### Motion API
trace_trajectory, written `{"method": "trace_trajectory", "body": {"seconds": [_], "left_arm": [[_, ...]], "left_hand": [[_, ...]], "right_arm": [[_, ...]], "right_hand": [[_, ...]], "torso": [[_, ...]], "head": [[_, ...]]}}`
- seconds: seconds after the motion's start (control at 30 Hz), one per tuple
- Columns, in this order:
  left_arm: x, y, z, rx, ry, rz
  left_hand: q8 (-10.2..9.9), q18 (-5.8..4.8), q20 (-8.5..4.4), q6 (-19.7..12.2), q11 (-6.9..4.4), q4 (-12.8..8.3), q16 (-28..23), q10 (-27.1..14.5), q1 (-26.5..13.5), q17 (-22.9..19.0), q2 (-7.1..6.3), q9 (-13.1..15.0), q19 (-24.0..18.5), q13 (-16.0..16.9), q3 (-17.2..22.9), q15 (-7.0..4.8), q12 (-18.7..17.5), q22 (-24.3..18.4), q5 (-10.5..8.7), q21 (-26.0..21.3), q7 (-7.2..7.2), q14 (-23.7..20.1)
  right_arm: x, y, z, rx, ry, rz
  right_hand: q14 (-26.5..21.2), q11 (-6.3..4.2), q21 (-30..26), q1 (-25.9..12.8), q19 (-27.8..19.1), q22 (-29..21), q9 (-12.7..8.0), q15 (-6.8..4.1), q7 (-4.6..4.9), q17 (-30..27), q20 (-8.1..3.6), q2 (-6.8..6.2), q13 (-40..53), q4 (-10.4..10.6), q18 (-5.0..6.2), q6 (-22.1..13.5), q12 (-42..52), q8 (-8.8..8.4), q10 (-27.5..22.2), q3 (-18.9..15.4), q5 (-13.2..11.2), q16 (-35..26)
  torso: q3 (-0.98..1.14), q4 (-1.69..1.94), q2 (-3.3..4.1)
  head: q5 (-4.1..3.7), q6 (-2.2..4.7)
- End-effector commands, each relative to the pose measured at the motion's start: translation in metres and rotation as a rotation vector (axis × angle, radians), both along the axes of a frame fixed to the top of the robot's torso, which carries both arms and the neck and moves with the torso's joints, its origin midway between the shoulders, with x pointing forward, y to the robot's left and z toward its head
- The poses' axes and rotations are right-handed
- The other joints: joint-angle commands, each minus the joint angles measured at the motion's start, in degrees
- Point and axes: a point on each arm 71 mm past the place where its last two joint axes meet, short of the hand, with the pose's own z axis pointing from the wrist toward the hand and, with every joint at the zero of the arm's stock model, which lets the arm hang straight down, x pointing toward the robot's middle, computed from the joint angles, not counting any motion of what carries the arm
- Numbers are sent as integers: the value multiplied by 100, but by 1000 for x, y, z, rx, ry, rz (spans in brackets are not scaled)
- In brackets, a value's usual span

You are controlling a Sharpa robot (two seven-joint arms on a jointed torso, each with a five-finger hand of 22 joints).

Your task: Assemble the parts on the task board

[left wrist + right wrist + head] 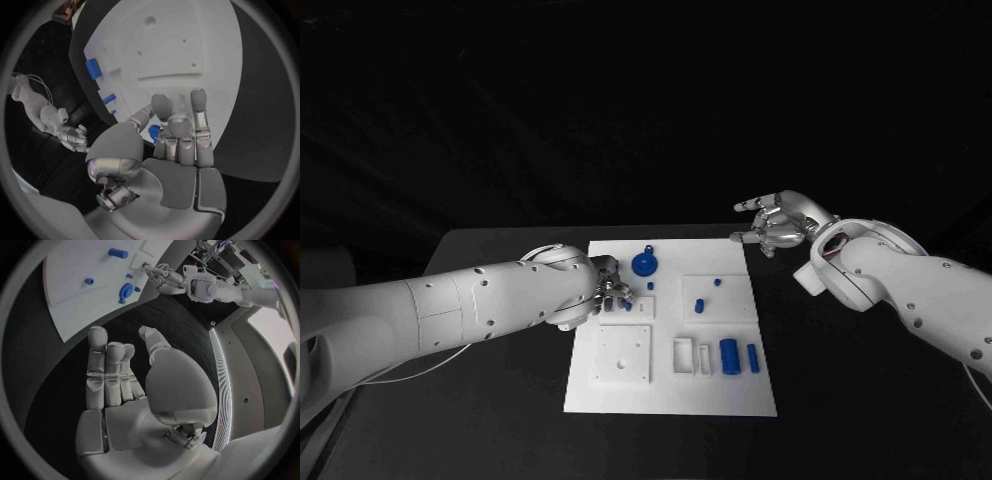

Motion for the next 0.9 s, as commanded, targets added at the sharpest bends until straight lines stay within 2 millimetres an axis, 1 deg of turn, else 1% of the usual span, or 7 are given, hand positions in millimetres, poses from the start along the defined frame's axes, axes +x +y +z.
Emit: {"method": "trace_trajectory", "body": {"seconds": [0.03,0.43,0.6,0.63,0.67,0.7,0.9], "left_arm": [[-1,-2,0,-1,-12,-11],[-6,-2,-2,-9,-9,-14],[-6,-1,-2,-17,-15,-9],[-6,-1,-2,-19,-16,-8],[-6,-1,-2,-21,-18,-7],[-6,-1,-2,-24,-21,-5],[-7,2,-1,-53,-37,5]], "left_hand": [[11,34,12,1176,-119,19,13,167,146,-6,68,1653,35,-6,10,-26,19,5,3,-19,-722,17],[4,78,53,1150,-112,43,-22,168,224,-77,25,1580,70,-19,-7,-23,-6,137,-14,-142,-713,11],[-10,41,6,1065,-97,147,-83,169,409,-169,-72,1205,90,-52,-39,-25,-40,194,-136,-221,-678,-6],[-4,13,-18,1071,-97,175,-97,170,468,-186,-81,1041,98,-61,-50,-26,-49,208,-279,-241,-674,-4],[-7,5,-26,1066,-95,165,-101,170,501,-190,-76,994,99,-64,-62,-27,-50,212,-437,-252,-669,-5],[5,-26,-52,1073,-94,172,-114,168,556,-206,-80,834,115,-69,-126,-29,-46,234,-446,-292,-667,-4],[1,-53,-74,1059,-93,201,-156,170,659,-255,-135,765,127,-74,-160,-30,-86,273,-455,-358,-661,-9]], "right_arm": [[0,1,-1,1,9,14],[-1,1,-4,2,14,15],[-1,1,-6,3,17,15],[-1,1,-6,4,18,15],[-1,1,-6,4,19,15],[-1,1,-7,4,20,14],[-1,1,-8,5,24,14]], "right_hand": [[-42,1,-33,-80,30,191,7,-4,1,-8,2,15,-9,-35,111,32,19,-17,-38,4,21,12],[-40,0,-37,-94,31,190,8,-4,0,-8,2,25,-9,-42,112,36,19,-16,-38,7,26,13],[-40,0,-37,-94,31,190,8,-4,0,-8,2,25,-9,-42,112,36,19,-16,-38,7,26,13],[-43,1,-38,-105,30,190,7,-3,1,-13,3,28,-12,-39,112,29,16,-17,-42,10,32,8],[-43,1,-38,-105,30,190,7,-3,1,-13,3,28,-12,-39,112,29,16,-17,-42,10,32,8],[-43,1,-38,-105,30,190,7,-3,1,-13,3,28,-12,-39,112,29,16,-17,-42,10,32,8],[-43,1,-40,-110,30,190,7,-3,2,-13,3,30,-11,-38,112,28,17,-17,-42,11,33,8]], "torso": [[1,2,-2],[2,2,-2],[3,1,-1],[3,1,-1],[2,1,-2],[2,-1,-2],[1,-1,-1]], "head": [[0,-7],[4,-13],[5,-12],[5,-12],[4,-10],[1,-10],[0,-1]]}}
